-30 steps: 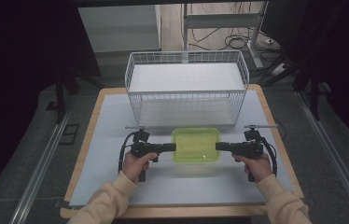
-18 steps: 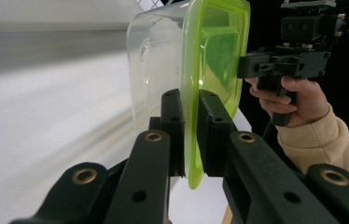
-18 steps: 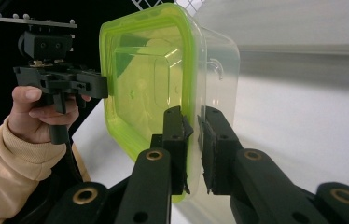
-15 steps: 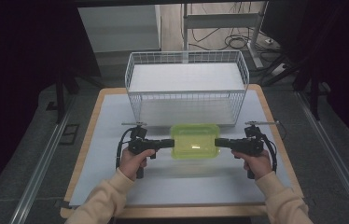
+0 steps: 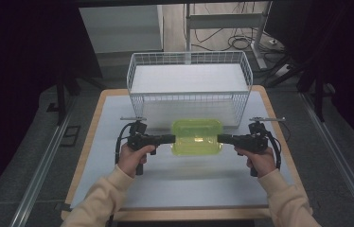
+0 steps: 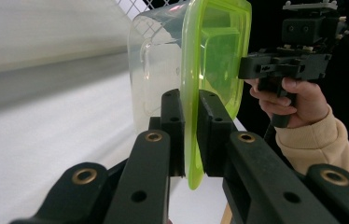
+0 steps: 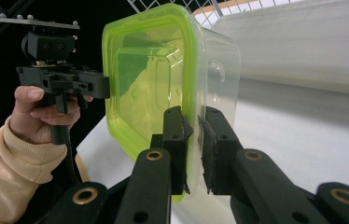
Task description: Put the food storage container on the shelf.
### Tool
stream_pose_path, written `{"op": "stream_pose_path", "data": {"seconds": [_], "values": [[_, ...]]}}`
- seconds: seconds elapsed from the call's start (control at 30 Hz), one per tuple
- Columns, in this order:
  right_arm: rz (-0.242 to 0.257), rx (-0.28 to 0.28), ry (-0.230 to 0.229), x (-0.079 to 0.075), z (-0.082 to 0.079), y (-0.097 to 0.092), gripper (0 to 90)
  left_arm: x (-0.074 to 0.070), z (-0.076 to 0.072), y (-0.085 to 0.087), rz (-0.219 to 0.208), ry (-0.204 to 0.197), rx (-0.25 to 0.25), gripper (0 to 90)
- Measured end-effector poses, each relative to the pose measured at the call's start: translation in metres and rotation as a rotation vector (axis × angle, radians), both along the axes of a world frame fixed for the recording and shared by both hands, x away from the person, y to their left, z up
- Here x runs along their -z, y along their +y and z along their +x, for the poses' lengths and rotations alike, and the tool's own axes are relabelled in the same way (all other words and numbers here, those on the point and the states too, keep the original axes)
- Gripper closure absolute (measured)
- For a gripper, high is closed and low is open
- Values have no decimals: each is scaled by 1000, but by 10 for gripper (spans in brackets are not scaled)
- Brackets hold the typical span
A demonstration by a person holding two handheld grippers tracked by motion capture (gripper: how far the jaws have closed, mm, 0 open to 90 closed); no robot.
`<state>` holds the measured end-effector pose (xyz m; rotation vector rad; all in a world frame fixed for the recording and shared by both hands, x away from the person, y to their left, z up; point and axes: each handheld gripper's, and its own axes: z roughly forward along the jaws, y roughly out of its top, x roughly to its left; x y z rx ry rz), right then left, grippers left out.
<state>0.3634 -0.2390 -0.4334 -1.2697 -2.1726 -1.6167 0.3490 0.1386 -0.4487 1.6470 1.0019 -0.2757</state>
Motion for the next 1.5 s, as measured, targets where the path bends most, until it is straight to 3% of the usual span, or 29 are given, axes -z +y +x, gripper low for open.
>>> {"op": "stream_pose_path", "data": {"seconds": [0.23,0.6,1.07,1.5], "values": [[8,-5,-28,-15,4,3,805,-15,4,3,-1,-28,-3,827],[14,-1,-27,-19,7,5,805,-17,8,6,-20,-6,-3,827],[12,0,-45,-33,10,6,805,-30,15,8,-18,-29,3,827],[24,1,-67,-53,18,9,806,-53,22,11,-8,-59,8,827]]}}
